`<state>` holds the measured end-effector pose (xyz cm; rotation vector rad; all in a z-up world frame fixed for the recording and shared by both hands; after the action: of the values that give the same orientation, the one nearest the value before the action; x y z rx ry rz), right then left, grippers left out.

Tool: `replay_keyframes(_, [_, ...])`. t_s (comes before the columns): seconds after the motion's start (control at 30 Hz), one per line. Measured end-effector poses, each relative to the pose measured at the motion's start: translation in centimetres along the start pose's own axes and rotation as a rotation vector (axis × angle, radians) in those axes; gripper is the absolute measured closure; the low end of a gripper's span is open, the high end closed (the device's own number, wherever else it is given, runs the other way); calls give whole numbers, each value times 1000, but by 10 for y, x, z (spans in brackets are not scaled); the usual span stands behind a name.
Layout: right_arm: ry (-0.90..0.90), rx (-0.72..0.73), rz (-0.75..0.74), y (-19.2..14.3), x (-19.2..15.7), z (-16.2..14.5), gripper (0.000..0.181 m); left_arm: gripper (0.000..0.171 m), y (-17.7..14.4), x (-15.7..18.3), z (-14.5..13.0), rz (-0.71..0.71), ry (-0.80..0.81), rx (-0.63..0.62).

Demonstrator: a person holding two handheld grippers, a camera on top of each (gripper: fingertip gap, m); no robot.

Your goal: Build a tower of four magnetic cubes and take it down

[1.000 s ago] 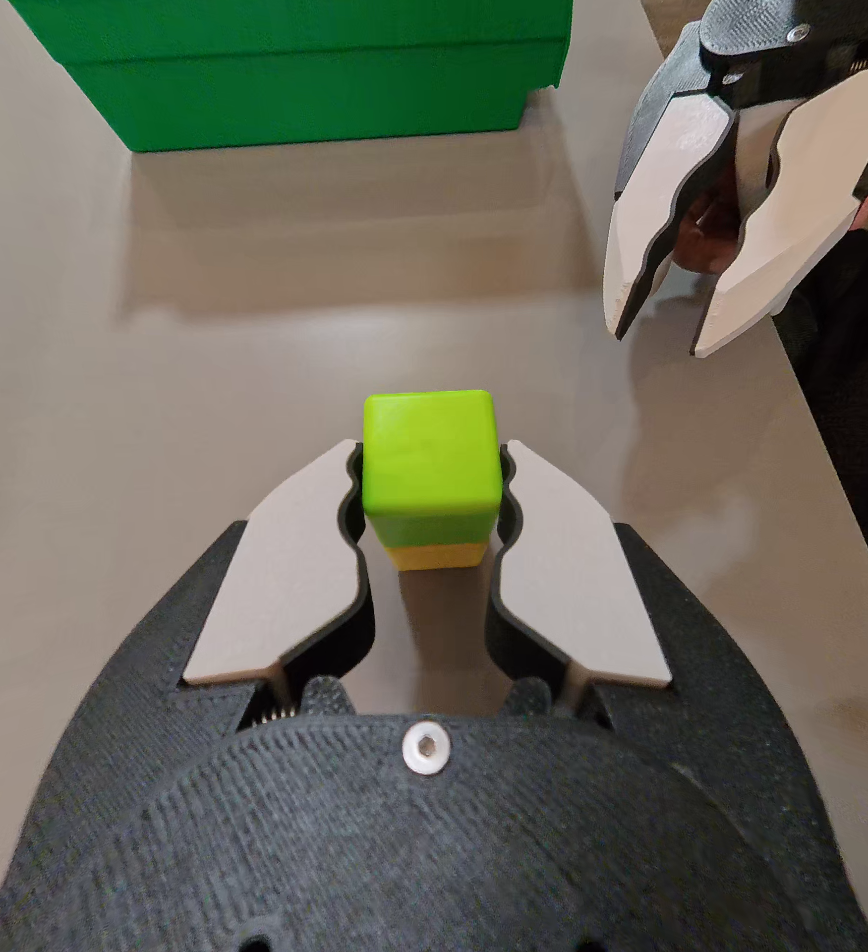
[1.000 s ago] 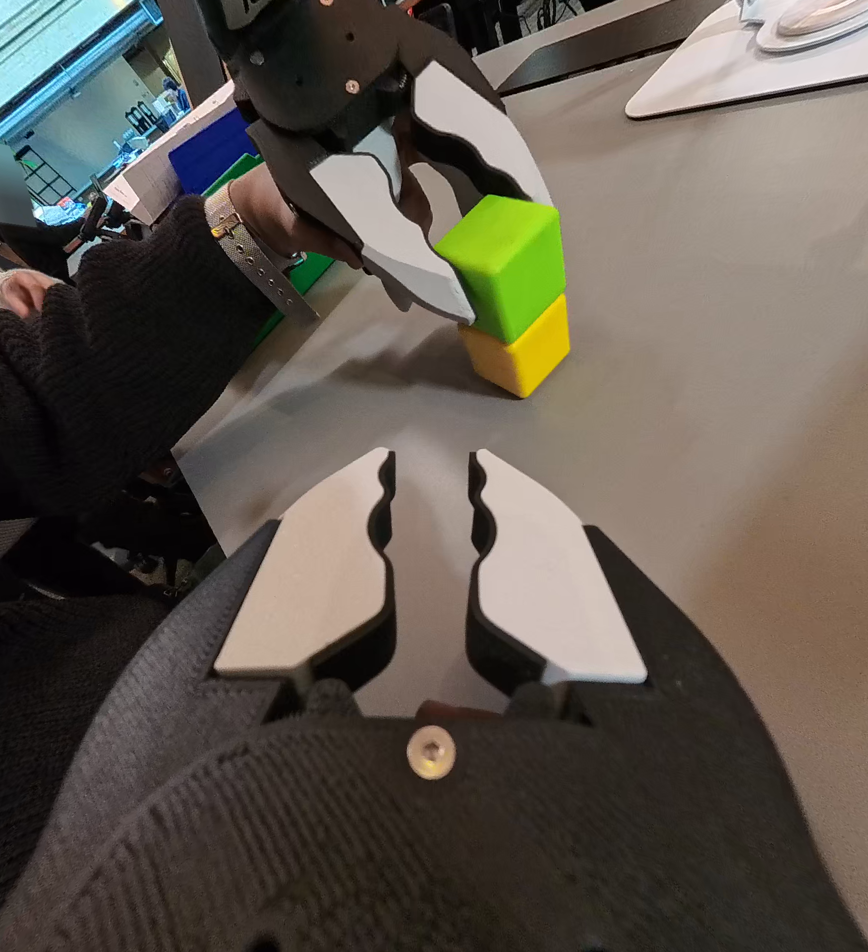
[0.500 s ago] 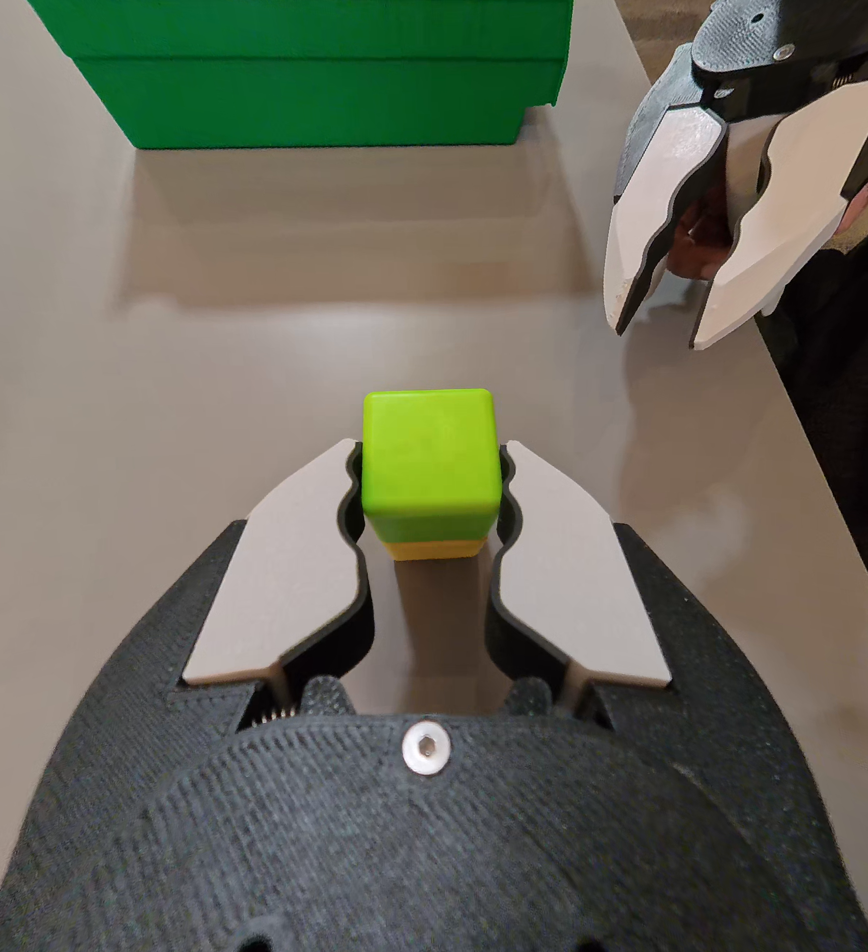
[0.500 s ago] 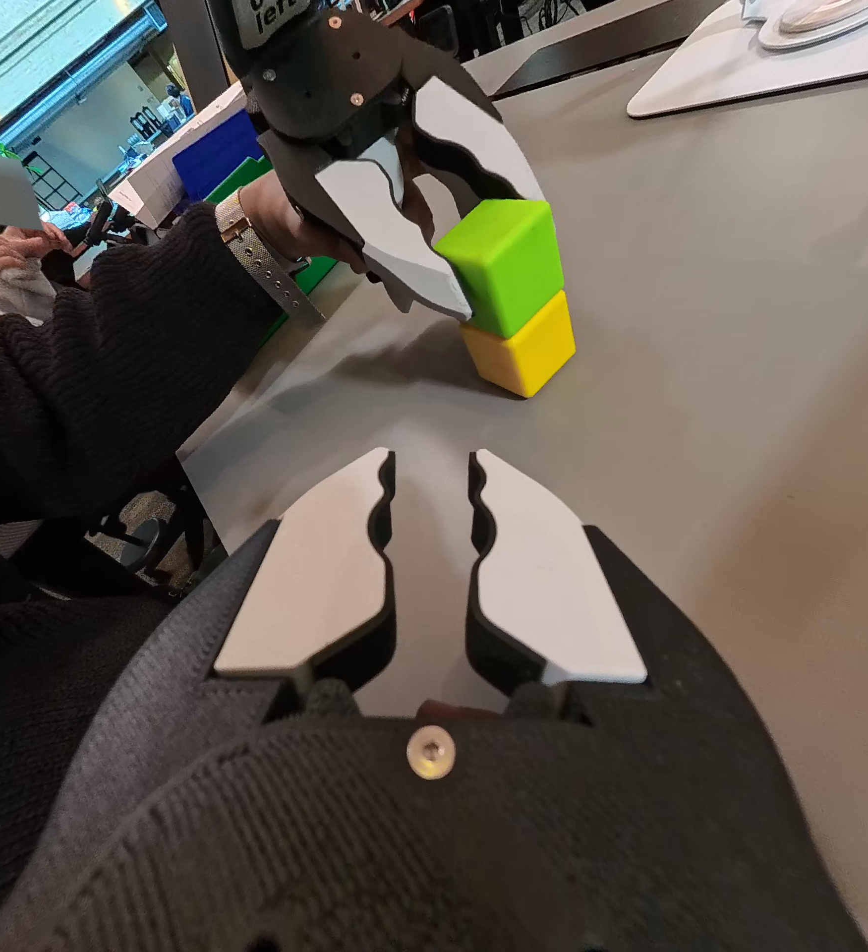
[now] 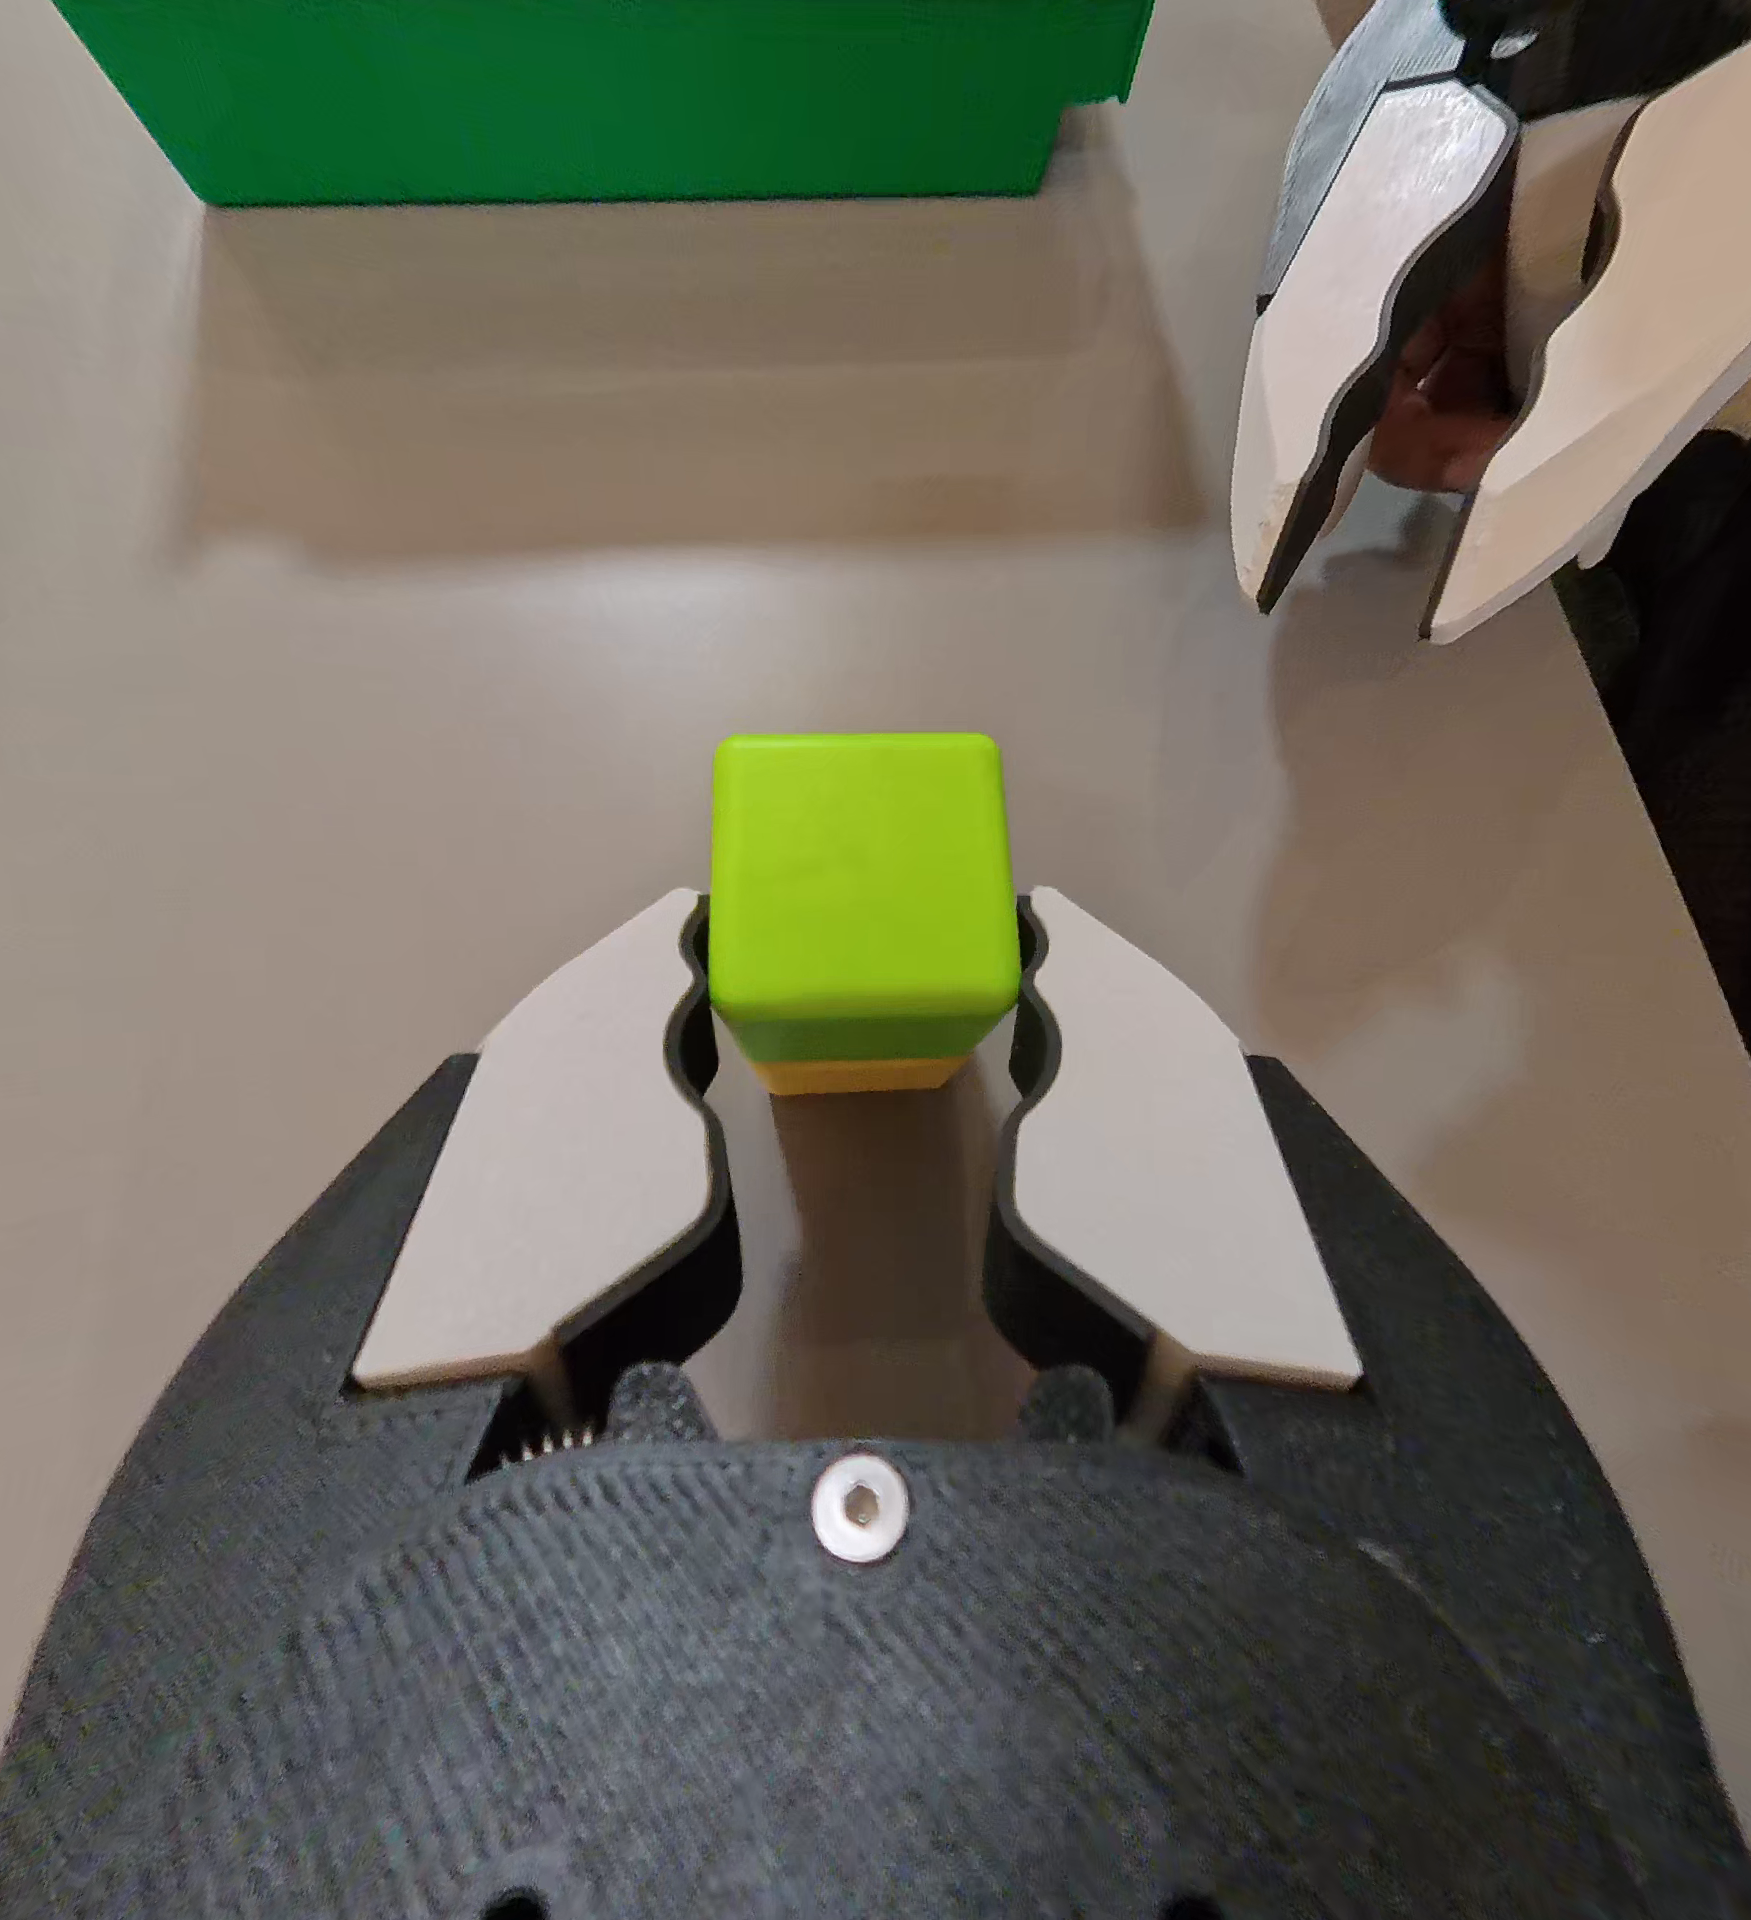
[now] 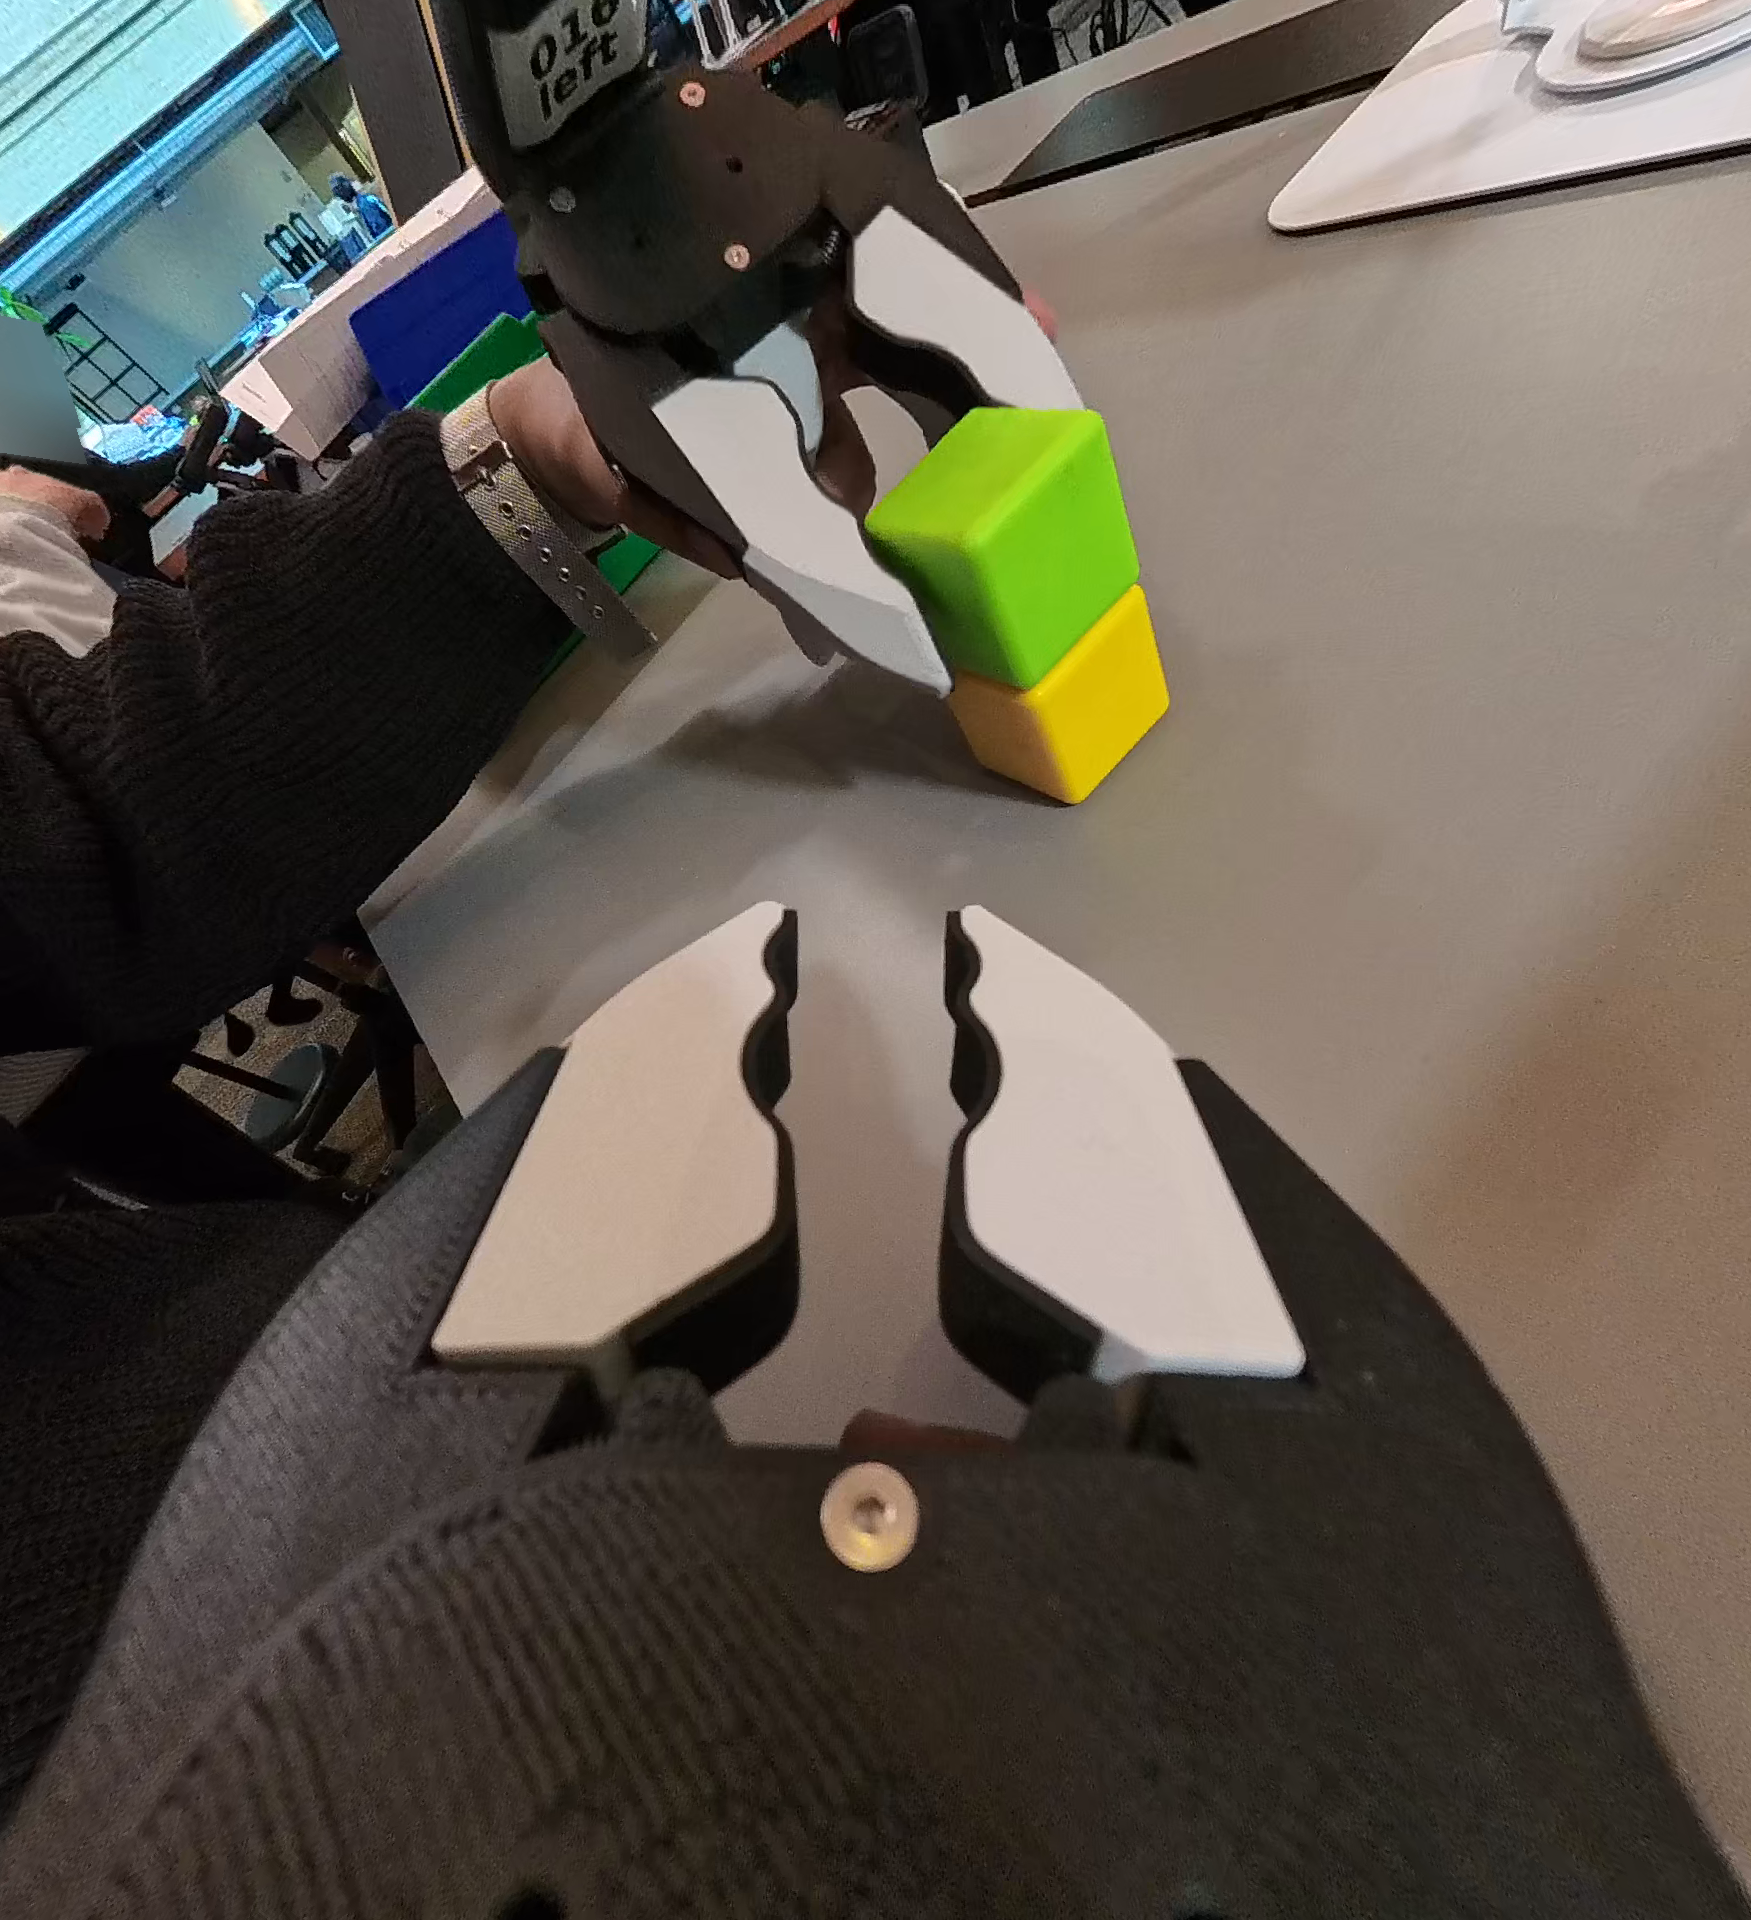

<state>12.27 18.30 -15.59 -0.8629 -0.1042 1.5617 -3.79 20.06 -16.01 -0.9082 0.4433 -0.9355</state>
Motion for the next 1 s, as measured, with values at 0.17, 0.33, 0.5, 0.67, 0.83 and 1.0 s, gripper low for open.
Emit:
replay_keyframes(0.17, [1,0,1,0,0,0,154,117,0,0,0,-4,-4,4])
replay_keyframes(0.33, [2,0,4,0,0,0,154,116,1,0,1,1,-6,6])
replay_keyframes(0.5, [2,-1,4,0,0,0,154,116,1,0,1,2,-9,4])
replay_keyframes(0.67, [1,-2,4,0,0,0,154,116,1,-1,1,6,-15,1])
replay_keyframes(0.83, [1,-3,3,0,0,-1,154,116,1,-2,2,10,-17,-2])
replay_keyframes(1.0, [1,-3,3,0,0,-1,154,116,1,-2,2,11,-19,-5])
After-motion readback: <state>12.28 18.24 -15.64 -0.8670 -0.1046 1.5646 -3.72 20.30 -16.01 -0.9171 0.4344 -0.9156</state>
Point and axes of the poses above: each gripper's, where its closed fingertips meet, y out along the fingers, z out of its top, x = y × z across the jaws, the point moved 5 cm from there along -y, back along the fingers, and after that the axes turned 15 degrees about -x, right-handed, at the moved point
